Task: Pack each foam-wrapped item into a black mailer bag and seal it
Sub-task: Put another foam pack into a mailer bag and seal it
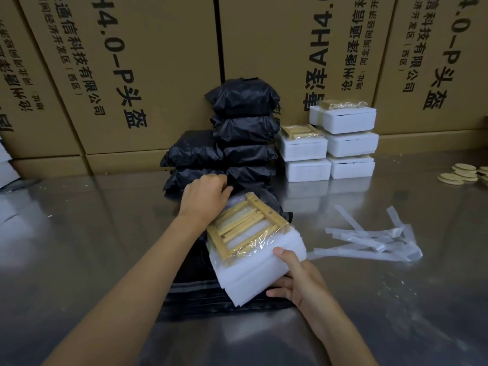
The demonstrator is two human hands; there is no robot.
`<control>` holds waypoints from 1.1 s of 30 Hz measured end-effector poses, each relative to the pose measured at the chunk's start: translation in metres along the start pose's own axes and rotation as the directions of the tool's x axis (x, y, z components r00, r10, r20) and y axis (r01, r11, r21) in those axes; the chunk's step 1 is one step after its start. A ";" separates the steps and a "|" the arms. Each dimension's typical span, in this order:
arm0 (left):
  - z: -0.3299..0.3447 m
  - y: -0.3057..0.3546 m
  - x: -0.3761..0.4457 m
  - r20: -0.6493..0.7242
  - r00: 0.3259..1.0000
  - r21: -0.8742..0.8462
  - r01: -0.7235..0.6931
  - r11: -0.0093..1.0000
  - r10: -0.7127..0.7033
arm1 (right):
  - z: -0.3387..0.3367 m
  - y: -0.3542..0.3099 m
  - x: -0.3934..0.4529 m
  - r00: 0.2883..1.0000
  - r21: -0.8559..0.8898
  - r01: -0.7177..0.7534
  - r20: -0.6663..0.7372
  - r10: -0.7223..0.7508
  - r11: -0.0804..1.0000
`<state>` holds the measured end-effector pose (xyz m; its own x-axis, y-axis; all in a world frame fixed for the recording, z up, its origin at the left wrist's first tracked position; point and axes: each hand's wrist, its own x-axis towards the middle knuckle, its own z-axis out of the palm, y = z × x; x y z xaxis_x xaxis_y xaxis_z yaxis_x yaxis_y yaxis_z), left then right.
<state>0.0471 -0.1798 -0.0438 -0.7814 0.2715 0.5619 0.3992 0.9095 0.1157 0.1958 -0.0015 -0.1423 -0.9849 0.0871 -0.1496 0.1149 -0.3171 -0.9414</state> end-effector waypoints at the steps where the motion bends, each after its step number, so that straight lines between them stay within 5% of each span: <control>1: 0.002 0.003 0.002 0.007 1.000 0.011 -0.012 1.000 0.011 | 0.000 -0.001 -0.002 1.000 -0.018 0.010 0.009 -0.010 1.000; 16: -0.002 0.066 0.016 0.006 0.990 -0.113 -0.143 0.983 0.144 | 0.001 -0.007 -0.010 0.999 0.023 0.015 0.043 -0.016 1.000; 20: 0.006 0.045 0.010 0.187 0.976 -0.043 -0.109 0.993 0.115 | -0.002 -0.007 -0.004 0.999 0.110 -0.047 0.032 0.044 0.993; 24: 0.011 0.027 0.006 0.142 0.985 0.123 -0.118 0.985 0.100 | 0.000 -0.005 -0.001 0.999 0.114 -0.046 0.022 0.044 0.992; 27: 0.006 0.028 0.002 0.139 0.988 0.036 -0.078 0.996 0.073 | -0.001 -0.002 0.002 1.000 0.116 -0.017 0.013 0.015 0.993; 33: -0.010 0.059 -0.024 0.080 0.941 -0.102 -0.320 0.942 0.328 | -0.004 0.002 0.006 0.999 0.154 -0.028 -0.026 0.033 0.988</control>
<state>0.0944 -0.1355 -0.0429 -0.6427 0.5793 0.5013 0.6749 0.7378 0.0127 0.1906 0.0022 -0.1463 -0.9769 0.1015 -0.1882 0.1214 -0.4610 -0.8791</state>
